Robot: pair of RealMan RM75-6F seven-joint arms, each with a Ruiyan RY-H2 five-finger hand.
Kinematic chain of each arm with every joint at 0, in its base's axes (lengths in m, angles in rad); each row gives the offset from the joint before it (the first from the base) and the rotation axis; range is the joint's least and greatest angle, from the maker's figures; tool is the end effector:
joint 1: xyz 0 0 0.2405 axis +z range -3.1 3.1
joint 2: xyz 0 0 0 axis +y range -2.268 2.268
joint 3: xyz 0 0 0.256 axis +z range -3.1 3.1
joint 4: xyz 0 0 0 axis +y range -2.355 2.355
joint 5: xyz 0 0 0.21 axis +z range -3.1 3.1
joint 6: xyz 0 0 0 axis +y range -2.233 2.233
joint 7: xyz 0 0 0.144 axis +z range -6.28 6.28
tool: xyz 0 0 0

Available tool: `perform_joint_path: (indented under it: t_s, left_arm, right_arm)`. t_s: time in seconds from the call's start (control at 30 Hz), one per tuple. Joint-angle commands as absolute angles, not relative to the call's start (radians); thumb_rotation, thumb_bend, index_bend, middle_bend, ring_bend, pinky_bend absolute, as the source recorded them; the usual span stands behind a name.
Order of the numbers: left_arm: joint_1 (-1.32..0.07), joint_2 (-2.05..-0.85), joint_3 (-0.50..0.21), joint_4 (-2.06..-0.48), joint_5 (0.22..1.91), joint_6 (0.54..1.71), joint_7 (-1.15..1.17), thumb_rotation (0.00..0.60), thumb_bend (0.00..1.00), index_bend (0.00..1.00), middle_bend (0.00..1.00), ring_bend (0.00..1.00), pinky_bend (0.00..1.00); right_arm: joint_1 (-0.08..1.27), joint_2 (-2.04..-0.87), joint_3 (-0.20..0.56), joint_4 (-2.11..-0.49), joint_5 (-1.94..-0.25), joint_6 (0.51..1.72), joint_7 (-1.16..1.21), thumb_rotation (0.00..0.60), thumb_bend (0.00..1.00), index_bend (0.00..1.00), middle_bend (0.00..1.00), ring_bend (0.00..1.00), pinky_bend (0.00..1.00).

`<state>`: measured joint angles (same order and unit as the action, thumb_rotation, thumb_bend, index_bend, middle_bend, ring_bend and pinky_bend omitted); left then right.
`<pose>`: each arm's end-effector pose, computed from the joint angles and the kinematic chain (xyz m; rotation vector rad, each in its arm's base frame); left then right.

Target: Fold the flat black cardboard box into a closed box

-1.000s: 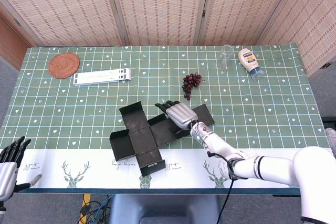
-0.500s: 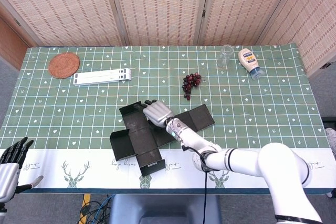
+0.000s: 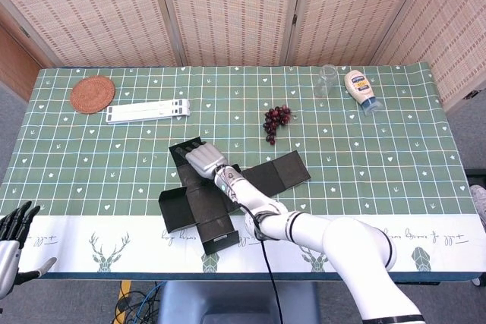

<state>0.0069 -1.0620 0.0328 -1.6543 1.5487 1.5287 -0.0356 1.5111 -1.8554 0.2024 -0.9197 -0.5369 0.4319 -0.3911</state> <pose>-0.3188 0.1345 0.1657 -1.3825 -0.9872 -0.8511 0.0532 -0.4232 -0.1203 2.2436 -0.9391 0.7541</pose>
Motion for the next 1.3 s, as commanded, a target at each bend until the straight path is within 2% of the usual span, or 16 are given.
perform_joint_path:
  t_s: [0.03,0.23,0.37,0.47,0.73,0.77,0.83,0.9,0.93,0.97,1.03,1.07,1.13,1.23,1.3]
  left_arm:
    - [0.009,-1.060,0.034,-1.655,1.549,1.530,-0.035,0.600,0.14,0.03,0.00,0.00,0.08]
    - [0.014,-1.057,0.036,-1.659,1.548,1.534,-0.033,0.600,0.14,0.03,0.00,0.00,0.08]
    - [0.010,-1.054,0.031,-1.656,1.546,1.529,-0.038,0.600,0.14,0.03,0.00,0.00,0.08]
    - [-0.005,-1.049,0.024,-1.651,1.547,1.515,-0.044,0.600,0.14,0.03,0.00,0.00,0.08]
    - [-0.094,-1.022,-0.006,-1.638,1.600,1.448,-0.080,0.600,0.14,0.04,0.00,0.00,0.08]
    - [-0.114,-1.019,-0.013,-1.632,1.615,1.436,-0.091,0.600,0.14,0.05,0.00,0.02,0.08]
    - [-0.150,-1.014,-0.022,-1.623,1.642,1.412,-0.108,0.600,0.14,0.08,0.00,0.12,0.09]
    - [-0.195,-1.009,-0.034,-1.613,1.670,1.383,-0.135,0.600,0.14,0.13,0.00,0.38,0.17]
    - [-0.215,-1.006,-0.039,-1.610,1.680,1.368,-0.144,0.600,0.14,0.15,0.00,0.47,0.24]
    - [-0.243,-1.005,-0.046,-1.606,1.696,1.348,-0.156,0.600,0.14,0.17,0.01,0.53,0.35]
    - [-0.284,-1.007,-0.055,-1.599,1.714,1.317,-0.169,0.600,0.14,0.20,0.04,0.54,0.53]
    - [-0.306,-1.006,-0.057,-1.598,1.722,1.296,-0.174,0.600,0.14,0.21,0.05,0.59,0.63]
    - [-0.357,-1.005,-0.062,-1.600,1.737,1.242,-0.184,0.600,0.14,0.22,0.06,0.64,0.73]
    - [-0.431,-1.003,-0.070,-1.607,1.748,1.160,-0.199,0.600,0.15,0.22,0.07,0.69,0.81]
    - [-0.478,-1.005,-0.077,-1.616,1.744,1.103,-0.198,0.600,0.23,0.22,0.08,0.72,0.83]
  right_arm:
    - [1.540,-1.889,0.194,-0.857,-0.501,0.399,-0.386,0.600,0.42,0.00,0.14,0.13,0.16]
    - [1.568,-1.927,0.168,-0.771,-0.466,0.346,-0.378,0.600,0.42,0.00,0.14,0.13,0.15]
    - [1.566,-1.910,0.164,-0.790,-0.477,0.348,-0.362,0.600,0.42,0.00,0.14,0.13,0.15]
    - [1.546,-1.854,0.171,-0.873,-0.512,0.377,-0.343,0.600,0.42,0.00,0.14,0.13,0.15]
    - [1.409,-1.604,0.176,-1.287,-0.673,0.568,-0.300,0.600,0.42,0.00,0.14,0.12,0.15]
    - [1.385,-1.565,0.169,-1.348,-0.699,0.601,-0.301,0.600,0.42,0.00,0.14,0.12,0.15]
    - [1.350,-1.507,0.156,-1.435,-0.735,0.644,-0.303,0.600,0.42,0.00,0.14,0.12,0.15]
    - [1.310,-1.443,0.139,-1.522,-0.773,0.694,-0.310,0.600,0.42,0.00,0.14,0.12,0.15]
    - [1.294,-1.417,0.131,-1.555,-0.789,0.714,-0.312,0.600,0.42,0.00,0.14,0.12,0.15]
    - [1.271,-1.383,0.121,-1.595,-0.805,0.738,-0.316,0.600,0.42,0.00,0.14,0.12,0.15]
    - [1.239,-1.339,0.107,-1.646,-0.823,0.773,-0.319,0.600,0.42,0.00,0.14,0.12,0.15]
    - [1.224,-1.318,0.101,-1.668,-0.830,0.787,-0.319,0.600,0.42,0.00,0.14,0.12,0.15]
    - [1.188,-1.275,0.088,-1.709,-0.846,0.820,-0.318,0.600,0.42,0.00,0.14,0.12,0.15]
    - [1.138,-1.224,0.072,-1.749,-0.869,0.853,-0.305,0.600,0.43,0.00,0.14,0.12,0.15]
    - [1.106,-1.195,0.063,-1.769,-0.886,0.867,-0.291,0.600,0.44,0.00,0.14,0.12,0.15]
